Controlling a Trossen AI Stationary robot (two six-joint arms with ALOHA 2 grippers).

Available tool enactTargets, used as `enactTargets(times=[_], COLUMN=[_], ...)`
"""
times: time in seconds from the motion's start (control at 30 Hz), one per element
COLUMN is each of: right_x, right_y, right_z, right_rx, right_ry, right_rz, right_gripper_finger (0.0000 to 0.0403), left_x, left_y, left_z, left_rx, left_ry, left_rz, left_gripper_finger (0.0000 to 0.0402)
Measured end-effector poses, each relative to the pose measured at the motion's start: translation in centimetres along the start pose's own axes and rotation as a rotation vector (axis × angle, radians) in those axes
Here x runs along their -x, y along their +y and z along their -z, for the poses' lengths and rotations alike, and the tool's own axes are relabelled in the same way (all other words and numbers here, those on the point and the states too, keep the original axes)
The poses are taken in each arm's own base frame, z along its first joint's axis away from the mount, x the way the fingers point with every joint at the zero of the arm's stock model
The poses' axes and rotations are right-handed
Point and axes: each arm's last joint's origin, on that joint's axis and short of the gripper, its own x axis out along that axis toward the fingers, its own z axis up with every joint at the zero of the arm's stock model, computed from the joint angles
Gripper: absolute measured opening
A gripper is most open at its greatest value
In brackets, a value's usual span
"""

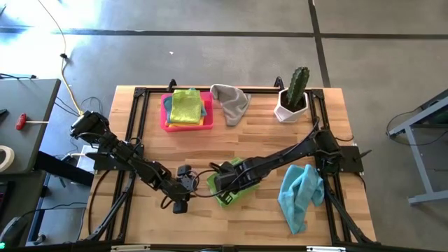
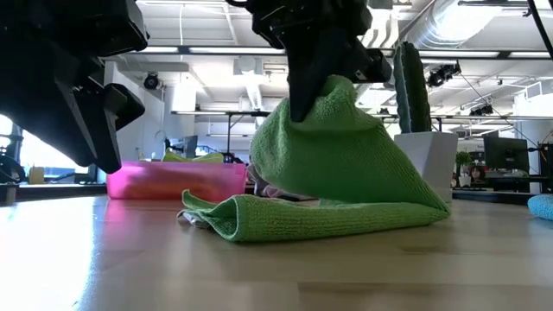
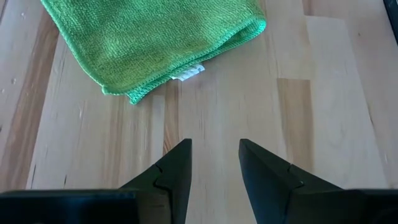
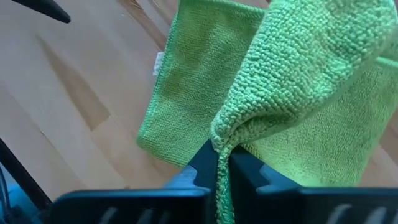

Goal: Fold microfiber towels
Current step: Fold the green towel on the table

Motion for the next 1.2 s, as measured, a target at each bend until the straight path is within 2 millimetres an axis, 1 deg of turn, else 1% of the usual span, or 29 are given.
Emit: enactTargets(times=[0.07,0.17,0.3,0.37,0.43,0.5,0.57,0.67,0.73,0.87,0.97,1.1,1.2], right_x=[0.0,0.0,0.0,0.1,0.4,0.6,0.7,0.3,-0.1,-0.7,-1.2,-1.6,-1.1], right_y=[0.0,0.1,0.7,1.0,1.0,0.6,-0.5,-2.2,-2.9,-3.2,-3.8,-6.0,-7.9], right_z=[0.0,-0.1,-0.4,-0.4,-0.3,-0.1,0.4,1.3,1.9,2.5,2.6,2.5,2.7], right_rx=[0.022,0.03,0.068,0.1,0.128,0.154,0.176,0.247,0.31,0.439,0.514,0.53,0.526], right_ry=[-0.002,-0.007,-0.01,0.003,0.009,0.009,0.038,0.064,0.095,0.16,0.215,0.273,0.244], right_rz=[-0.002,-0.01,-0.093,-0.138,-0.121,-0.053,0.082,0.275,0.353,0.343,0.339,0.346,0.316], right_gripper_finger=[0.003,0.0078,0.0143,0.0166,0.0178,0.0181,0.018,0.0173,0.0167,0.0152,0.0142,0.0138,0.0138], left_x=[0.0,0.0,0.0,0.0,0.0,0.0,0.0,0.0,0.0,0.0,0.0,0.0,0.1], left_y=[0.0,0.0,0.0,0.0,0.0,0.0,0.0,0.0,0.0,0.0,0.1,0.0,-0.3], left_z=[0.0,0.0,0.0,0.0,0.0,0.0,0.0,-0.1,-0.1,-0.2,-0.2,-0.2,0.0], left_rx=[0.0,0.001,0.002,0.001,0.003,0.004,0.019,0.044,0.06,0.076,0.144,0.242,0.317], left_ry=[0.0,0.0,0.0,0.0,0.001,0.001,0.0,-0.004,-0.009,-0.029,-0.046,-0.038,-0.033], left_rz=[0.0,0.0,0.0,0.0,0.001,0.001,0.0,0.003,0.001,-0.022,-0.038,-0.026,-0.014], left_gripper_finger=[0.0124,0.0124,0.0124,0.0124,0.0124,0.0124,0.0124,0.0124,0.0124,0.0124,0.0124,0.0124,0.0124])
